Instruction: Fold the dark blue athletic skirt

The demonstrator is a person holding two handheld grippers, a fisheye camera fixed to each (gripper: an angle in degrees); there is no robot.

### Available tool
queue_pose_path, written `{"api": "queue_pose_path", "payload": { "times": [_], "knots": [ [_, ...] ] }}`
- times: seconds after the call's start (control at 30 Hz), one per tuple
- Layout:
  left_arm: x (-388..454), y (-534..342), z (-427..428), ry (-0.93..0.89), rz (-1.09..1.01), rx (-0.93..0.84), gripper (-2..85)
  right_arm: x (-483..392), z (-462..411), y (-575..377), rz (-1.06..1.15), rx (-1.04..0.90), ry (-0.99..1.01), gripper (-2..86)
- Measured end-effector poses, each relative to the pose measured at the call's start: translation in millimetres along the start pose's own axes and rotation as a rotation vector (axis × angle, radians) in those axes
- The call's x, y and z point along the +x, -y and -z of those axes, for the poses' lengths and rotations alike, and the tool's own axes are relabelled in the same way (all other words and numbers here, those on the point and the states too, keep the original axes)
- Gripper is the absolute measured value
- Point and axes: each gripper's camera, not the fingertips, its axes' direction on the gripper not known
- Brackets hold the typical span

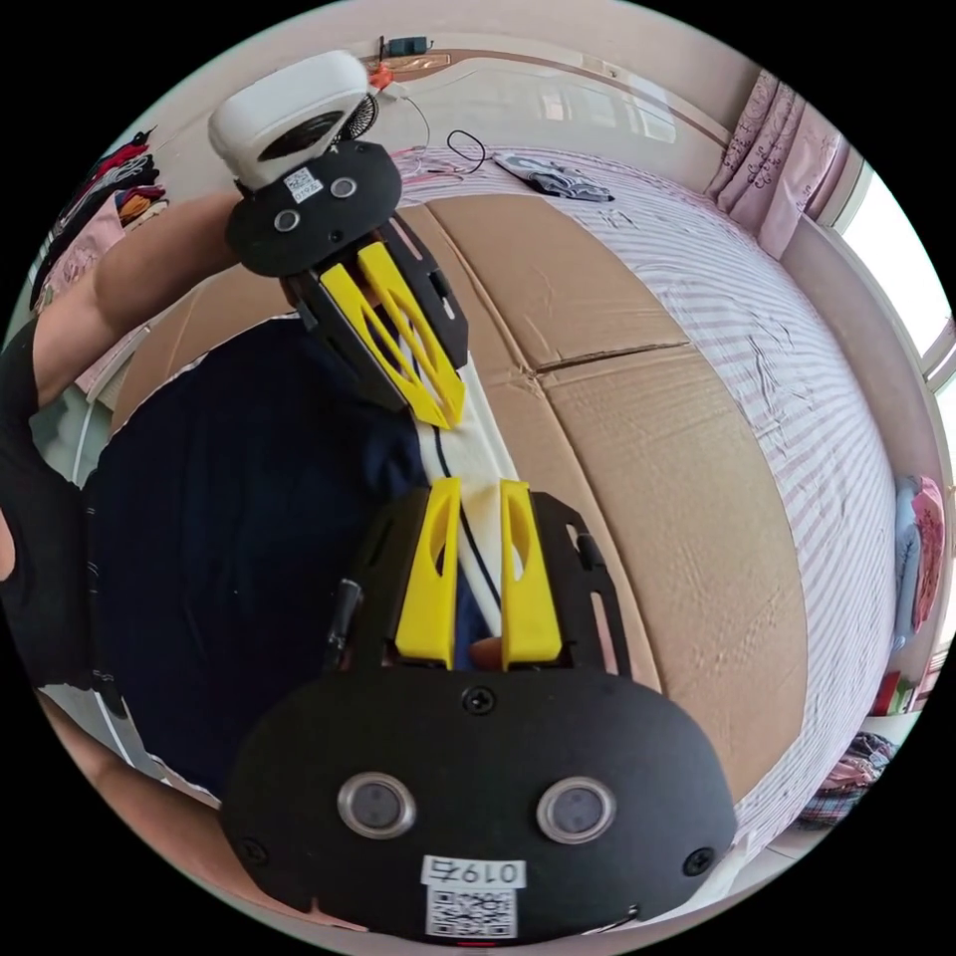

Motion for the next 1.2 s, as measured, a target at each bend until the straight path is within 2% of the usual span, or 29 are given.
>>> {"api": "queue_pose_path", "payload": {
  "times": [0.27, 0.37, 0.43, 0.63, 0.87, 1.03, 1.2],
  "knots": [
    [16, -4, 10, 0.039, -0.018, 0.025, 0.8, 0, -12, 2, -0.035, -0.014, 0.049, 8.6],
    [19, -8, 18, 0.044, -0.002, 0.052, 0.7, -4, -14, 4, -0.022, -0.018, 0.085, 6.6],
    [23, -10, 23, 0.050, 0.000, 0.060, 0.6, -14, -16, 5, 0.015, -0.028, 0.055, 0.7],
    [35, -9, 20, 0.092, 0.011, 0.026, 0.7, -31, -18, 6, -0.007, -0.024, -0.012, -0.8],
    [48, -13, 12, 0.118, 0.046, 0.020, 0.7, -43, -23, -3, -0.060, -0.020, -0.055, 0.5],
    [53, -17, 8, 0.096, 0.066, 0.016, 1.0, -42, -25, -11, -0.091, -0.050, -0.012, 6.3],
    [63, -22, 6, 0.109, 0.057, 0.018, 1.0, -51, -29, -12, -0.079, -0.057, 0.007, 5.9]
  ]
}}
